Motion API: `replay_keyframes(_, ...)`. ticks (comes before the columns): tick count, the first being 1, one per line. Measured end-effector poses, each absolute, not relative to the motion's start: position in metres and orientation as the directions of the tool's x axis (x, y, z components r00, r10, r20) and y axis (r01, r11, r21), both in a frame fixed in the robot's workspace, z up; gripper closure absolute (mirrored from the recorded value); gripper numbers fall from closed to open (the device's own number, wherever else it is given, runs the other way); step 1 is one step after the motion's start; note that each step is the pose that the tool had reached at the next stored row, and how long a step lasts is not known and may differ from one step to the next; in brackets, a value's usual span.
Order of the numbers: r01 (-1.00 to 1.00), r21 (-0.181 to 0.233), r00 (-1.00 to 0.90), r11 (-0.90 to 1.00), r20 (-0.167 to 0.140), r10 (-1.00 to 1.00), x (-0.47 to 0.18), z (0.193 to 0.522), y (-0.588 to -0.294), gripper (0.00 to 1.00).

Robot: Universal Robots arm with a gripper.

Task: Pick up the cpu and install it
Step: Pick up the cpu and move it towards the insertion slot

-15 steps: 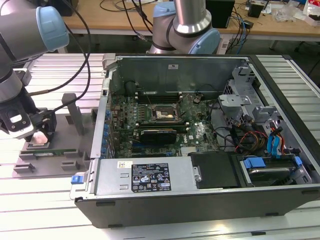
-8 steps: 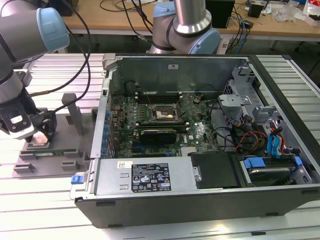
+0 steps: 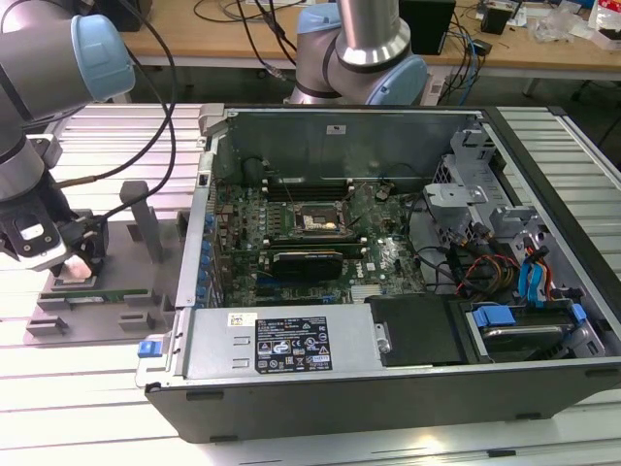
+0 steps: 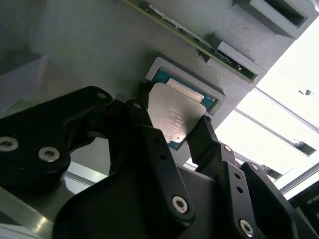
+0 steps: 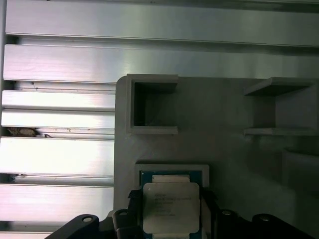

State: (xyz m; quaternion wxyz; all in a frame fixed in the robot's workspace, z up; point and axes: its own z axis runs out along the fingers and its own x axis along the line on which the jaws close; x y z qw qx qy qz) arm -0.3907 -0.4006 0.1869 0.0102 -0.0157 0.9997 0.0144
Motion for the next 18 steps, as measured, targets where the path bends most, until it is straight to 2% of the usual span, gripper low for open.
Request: replay_keyframes(18,-0.032,0.028,-0.999,0.999,-0.021,-0.031,-0.391,0.202,-0.401,0.45)
